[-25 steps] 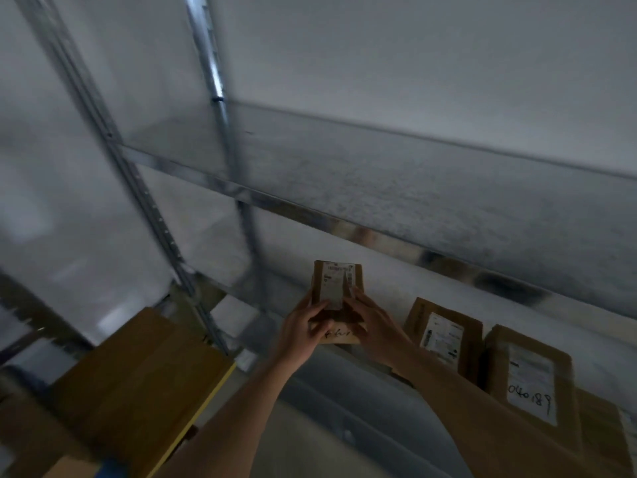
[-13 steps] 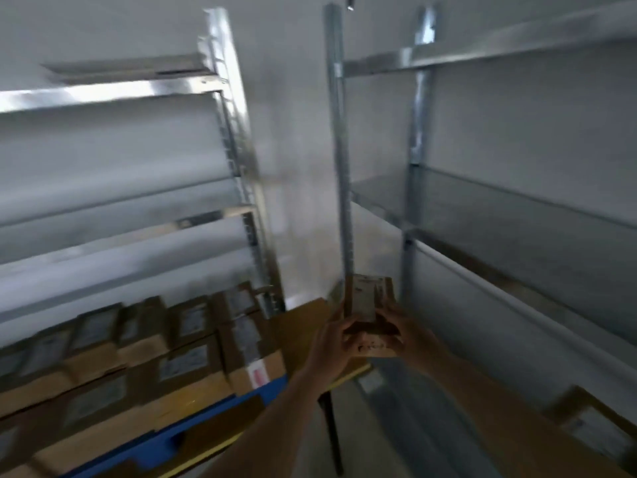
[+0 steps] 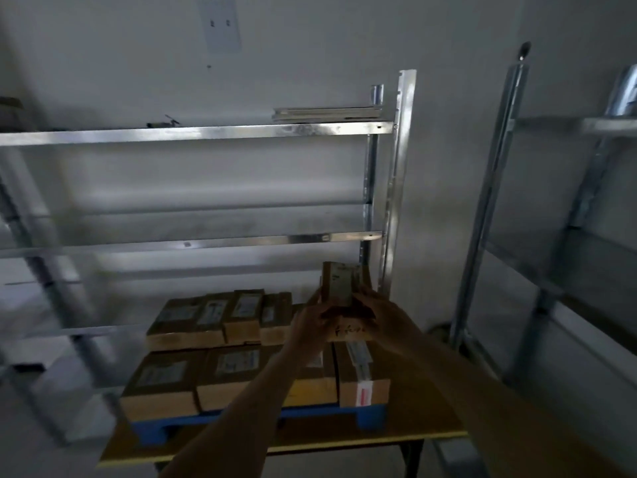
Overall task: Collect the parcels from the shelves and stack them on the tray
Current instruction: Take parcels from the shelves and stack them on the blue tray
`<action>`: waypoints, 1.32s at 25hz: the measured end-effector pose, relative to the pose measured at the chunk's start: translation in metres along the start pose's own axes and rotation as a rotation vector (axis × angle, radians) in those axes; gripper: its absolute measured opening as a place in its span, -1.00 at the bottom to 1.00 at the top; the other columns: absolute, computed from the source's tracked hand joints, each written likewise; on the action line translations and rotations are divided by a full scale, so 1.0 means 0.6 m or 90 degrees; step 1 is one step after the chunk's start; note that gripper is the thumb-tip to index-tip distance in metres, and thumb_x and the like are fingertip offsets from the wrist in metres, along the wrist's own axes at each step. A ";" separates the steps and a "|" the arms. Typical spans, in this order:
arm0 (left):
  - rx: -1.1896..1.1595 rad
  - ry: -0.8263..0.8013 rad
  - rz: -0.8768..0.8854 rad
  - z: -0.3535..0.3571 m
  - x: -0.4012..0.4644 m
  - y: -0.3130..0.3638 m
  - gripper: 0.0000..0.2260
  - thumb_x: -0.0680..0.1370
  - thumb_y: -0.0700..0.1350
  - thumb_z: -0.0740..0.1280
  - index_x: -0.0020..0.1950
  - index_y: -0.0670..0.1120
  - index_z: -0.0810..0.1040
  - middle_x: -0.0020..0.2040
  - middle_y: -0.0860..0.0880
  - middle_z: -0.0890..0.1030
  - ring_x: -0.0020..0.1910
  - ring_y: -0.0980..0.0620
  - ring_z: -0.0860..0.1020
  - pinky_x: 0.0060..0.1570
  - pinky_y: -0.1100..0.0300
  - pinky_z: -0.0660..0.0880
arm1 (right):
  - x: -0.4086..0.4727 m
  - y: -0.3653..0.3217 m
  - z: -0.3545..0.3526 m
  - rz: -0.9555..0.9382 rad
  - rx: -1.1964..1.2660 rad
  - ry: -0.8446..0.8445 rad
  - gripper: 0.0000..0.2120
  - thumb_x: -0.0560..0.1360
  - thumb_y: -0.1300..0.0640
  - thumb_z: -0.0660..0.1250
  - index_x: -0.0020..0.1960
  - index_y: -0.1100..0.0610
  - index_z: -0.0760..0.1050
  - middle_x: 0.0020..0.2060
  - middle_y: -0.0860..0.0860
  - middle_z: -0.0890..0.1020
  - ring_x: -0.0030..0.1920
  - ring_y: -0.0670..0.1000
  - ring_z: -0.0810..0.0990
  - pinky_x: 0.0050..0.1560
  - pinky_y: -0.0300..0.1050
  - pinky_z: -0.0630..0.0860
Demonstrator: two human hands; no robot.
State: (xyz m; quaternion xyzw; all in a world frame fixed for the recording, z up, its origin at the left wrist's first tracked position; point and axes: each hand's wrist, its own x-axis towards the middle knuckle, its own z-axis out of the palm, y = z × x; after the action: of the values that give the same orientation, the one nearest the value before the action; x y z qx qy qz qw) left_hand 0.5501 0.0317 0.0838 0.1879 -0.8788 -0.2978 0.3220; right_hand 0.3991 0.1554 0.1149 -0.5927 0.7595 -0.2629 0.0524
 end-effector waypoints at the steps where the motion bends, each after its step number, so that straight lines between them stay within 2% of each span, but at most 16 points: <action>1: 0.002 0.008 -0.014 -0.019 0.001 -0.025 -0.66 0.60 -0.09 0.31 0.35 0.16 0.44 0.42 0.14 0.38 0.19 0.25 0.50 0.11 0.33 0.53 | 0.019 -0.020 0.010 -0.013 0.005 0.001 -0.56 0.65 0.03 0.23 0.51 -0.03 0.30 0.49 0.00 0.34 0.39 0.07 0.44 0.32 -0.06 0.48; 3: -0.003 0.006 -0.031 -0.051 0.004 -0.065 -0.64 0.60 -0.09 0.32 0.35 0.20 0.42 0.43 0.12 0.38 0.20 0.13 0.54 0.09 0.16 0.59 | 0.047 -0.049 0.037 -0.026 0.014 -0.004 -0.56 0.64 0.04 0.23 0.51 -0.02 0.31 0.50 -0.01 0.32 0.42 0.08 0.42 0.33 -0.08 0.46; 4: -0.004 0.011 -0.026 -0.062 0.006 -0.078 -0.64 0.59 -0.11 0.32 0.34 0.20 0.43 0.42 0.11 0.40 0.19 0.11 0.55 0.09 0.15 0.59 | 0.058 -0.058 0.049 -0.024 0.009 -0.008 -0.56 0.65 0.06 0.23 0.51 0.00 0.31 0.50 0.01 0.32 0.41 0.08 0.41 0.34 -0.09 0.45; 8: -0.004 0.007 -0.048 -0.078 0.012 -0.140 -0.67 0.59 -0.12 0.32 0.36 0.05 0.51 0.39 0.12 0.42 0.17 0.16 0.54 0.09 0.23 0.58 | 0.099 -0.071 0.095 -0.016 -0.005 -0.018 -0.57 0.64 0.08 0.24 0.50 0.00 0.33 0.49 0.01 0.34 0.35 0.09 0.48 0.28 -0.03 0.52; 12: -0.003 -0.041 -0.074 -0.061 0.007 -0.202 -0.67 0.61 -0.10 0.28 0.38 0.01 0.49 0.38 0.17 0.36 0.20 0.16 0.52 0.11 0.23 0.58 | 0.127 -0.054 0.145 0.018 0.001 -0.054 -0.61 0.63 0.10 0.26 0.44 0.00 0.38 0.41 0.01 0.41 0.30 0.08 0.51 0.24 -0.08 0.54; 15: -0.005 -0.062 -0.090 -0.039 0.018 -0.238 -0.70 0.63 -0.12 0.26 0.36 -0.07 0.50 0.37 0.12 0.36 0.20 0.12 0.52 0.04 0.40 0.53 | 0.153 -0.020 0.180 0.035 -0.010 -0.063 -0.58 0.63 0.13 0.24 0.48 0.00 0.34 0.45 -0.04 0.35 0.34 0.07 0.46 0.22 -0.14 0.48; 17: 0.011 -0.069 -0.105 -0.014 0.031 -0.269 -0.71 0.63 -0.12 0.26 0.35 -0.07 0.51 0.37 0.15 0.34 0.20 0.12 0.51 -0.01 0.49 0.48 | 0.175 0.016 0.209 0.042 -0.018 -0.095 -0.58 0.63 0.13 0.23 0.48 -0.01 0.33 0.46 -0.07 0.33 0.35 0.07 0.45 0.27 -0.09 0.50; 20: 0.045 -0.086 -0.144 0.027 0.046 -0.317 -0.68 0.63 -0.06 0.27 0.38 -0.01 0.48 0.42 0.16 0.29 0.28 0.12 0.45 0.09 0.42 0.47 | 0.208 0.069 0.257 0.070 0.008 -0.137 -0.56 0.60 0.07 0.25 0.46 -0.12 0.30 0.47 -0.07 0.32 0.36 0.04 0.45 0.24 0.02 0.55; 22: 0.057 -0.106 -0.165 0.051 0.057 -0.351 -0.65 0.62 -0.05 0.27 0.42 -0.01 0.45 0.46 0.17 0.24 0.29 0.16 0.41 0.11 0.41 0.43 | 0.229 0.103 0.287 0.085 0.012 -0.157 -0.56 0.61 0.06 0.25 0.47 -0.10 0.30 0.45 -0.07 0.35 0.34 0.01 0.45 0.18 -0.13 0.51; 24: 0.059 -0.133 -0.194 0.076 0.071 -0.384 -0.63 0.63 -0.04 0.26 0.44 -0.01 0.42 0.48 0.15 0.23 0.24 0.20 0.42 0.01 0.50 0.42 | 0.254 0.138 0.313 0.094 0.011 -0.181 -0.56 0.62 0.06 0.25 0.49 -0.05 0.30 0.41 -0.07 0.38 0.34 -0.01 0.45 0.10 -0.26 0.43; 27: 0.062 -0.142 -0.240 0.107 0.090 -0.421 -0.64 0.64 -0.06 0.26 0.44 -0.03 0.43 0.46 0.16 0.23 0.21 0.22 0.44 -0.07 0.57 0.40 | 0.288 0.180 0.347 0.109 0.050 -0.207 -0.53 0.62 0.06 0.27 0.51 -0.07 0.29 0.44 -0.07 0.38 0.40 0.00 0.43 0.29 -0.09 0.48; 29: 0.060 -0.142 -0.265 0.126 0.101 -0.443 -0.64 0.63 -0.10 0.28 0.44 -0.05 0.43 0.42 0.21 0.18 0.24 0.25 0.39 0.01 0.60 0.37 | 0.304 0.198 0.364 0.110 0.064 -0.232 -0.49 0.61 0.08 0.28 0.53 -0.08 0.27 0.49 -0.07 0.33 0.46 0.02 0.36 0.40 -0.01 0.41; 30: 0.059 -0.141 -0.280 0.132 0.105 -0.453 -0.63 0.62 -0.11 0.29 0.44 -0.05 0.43 0.39 0.22 0.16 0.28 0.24 0.35 0.14 0.56 0.35 | 0.312 0.205 0.369 0.109 0.065 -0.237 -0.47 0.61 0.08 0.29 0.54 -0.08 0.26 0.52 -0.07 0.30 0.48 0.03 0.33 0.43 0.01 0.38; 32: 0.070 -0.140 -0.309 0.143 0.116 -0.473 -0.60 0.60 -0.11 0.32 0.44 -0.03 0.43 0.46 0.18 0.16 0.44 0.11 0.29 0.42 0.22 0.32 | 0.330 0.224 0.379 0.099 0.069 -0.235 -0.46 0.60 0.08 0.31 0.53 -0.11 0.26 0.54 -0.11 0.25 0.50 0.03 0.31 0.45 0.04 0.37; 33: 0.083 -0.139 -0.313 0.146 0.120 -0.480 -0.59 0.60 -0.11 0.33 0.45 -0.02 0.43 0.52 0.13 0.16 0.49 0.03 0.27 0.45 0.06 0.32 | 0.338 0.230 0.381 0.089 0.074 -0.232 -0.46 0.59 0.08 0.33 0.53 -0.12 0.27 0.55 -0.13 0.23 0.50 0.02 0.31 0.44 0.04 0.38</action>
State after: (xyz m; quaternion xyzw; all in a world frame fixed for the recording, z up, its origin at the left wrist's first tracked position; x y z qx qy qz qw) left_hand 0.4789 -0.1871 -0.1228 0.3830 -0.8536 -0.3281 0.1306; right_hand 0.3089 -0.0880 -0.0976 -0.5721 0.7604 -0.1901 0.2415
